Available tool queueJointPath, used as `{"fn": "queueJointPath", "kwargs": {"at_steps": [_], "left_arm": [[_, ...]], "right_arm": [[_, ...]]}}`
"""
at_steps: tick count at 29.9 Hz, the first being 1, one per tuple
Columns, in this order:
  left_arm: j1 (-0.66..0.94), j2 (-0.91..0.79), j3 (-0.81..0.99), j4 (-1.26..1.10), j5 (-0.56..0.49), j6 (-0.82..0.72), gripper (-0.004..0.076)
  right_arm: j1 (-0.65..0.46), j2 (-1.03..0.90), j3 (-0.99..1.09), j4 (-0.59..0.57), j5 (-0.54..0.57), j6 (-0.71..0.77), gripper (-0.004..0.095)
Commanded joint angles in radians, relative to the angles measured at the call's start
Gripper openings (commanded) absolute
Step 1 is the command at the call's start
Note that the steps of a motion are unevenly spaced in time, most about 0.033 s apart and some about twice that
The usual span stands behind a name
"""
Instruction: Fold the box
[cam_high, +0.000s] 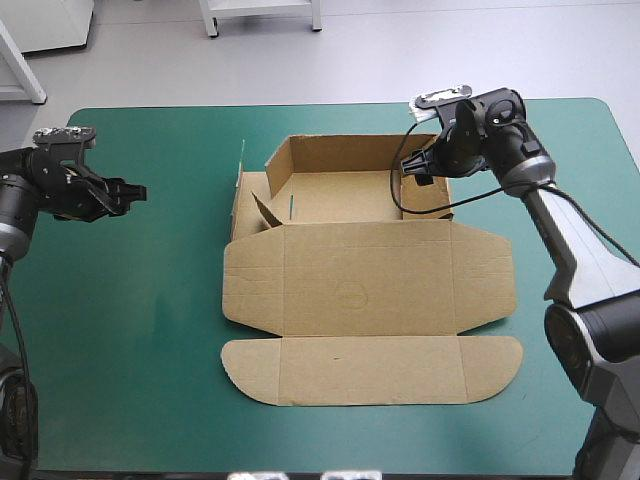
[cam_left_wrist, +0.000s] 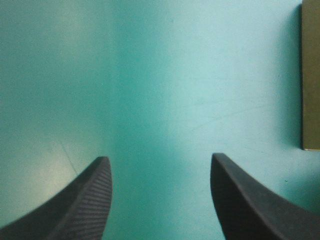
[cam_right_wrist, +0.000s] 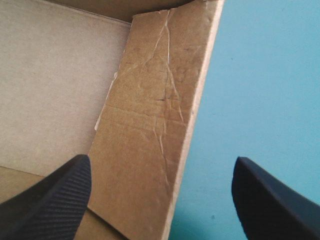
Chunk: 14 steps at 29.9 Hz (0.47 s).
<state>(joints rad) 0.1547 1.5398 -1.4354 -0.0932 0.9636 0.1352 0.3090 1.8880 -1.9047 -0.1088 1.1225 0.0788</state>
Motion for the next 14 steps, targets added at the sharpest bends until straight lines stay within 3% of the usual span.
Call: {"fn": "queueJointPath", "kwargs": {"at_steps": [1, 6, 11, 14], "left_arm": [[-0.006, -0.043, -0.022, -0.048, -0.041, 0.019, 0.0423], [-0.006, -0.043, -0.022, -0.057, -0.039, 0.031, 0.0423], [-0.006, -0.043, -0.022, -0.062, -0.031, 0.031, 0.0423], [-0.006, -0.043, -0.022, -0.062, -0.029, 0.031, 0.0423]], "right_arm": [[-0.019, 0.009, -0.032, -0.007, -0.061, 0.009, 0.0740], [-0.043, 0.076, -0.033, 0.005, -0.103, 0.014, 0.0739], [-0.079, 0.123, -0.035, 0.096, -0.139, 0.014, 0.0736], [-0.087, 0.139, -0.046, 0.119, -0.152, 0.009, 0.0665]]}}
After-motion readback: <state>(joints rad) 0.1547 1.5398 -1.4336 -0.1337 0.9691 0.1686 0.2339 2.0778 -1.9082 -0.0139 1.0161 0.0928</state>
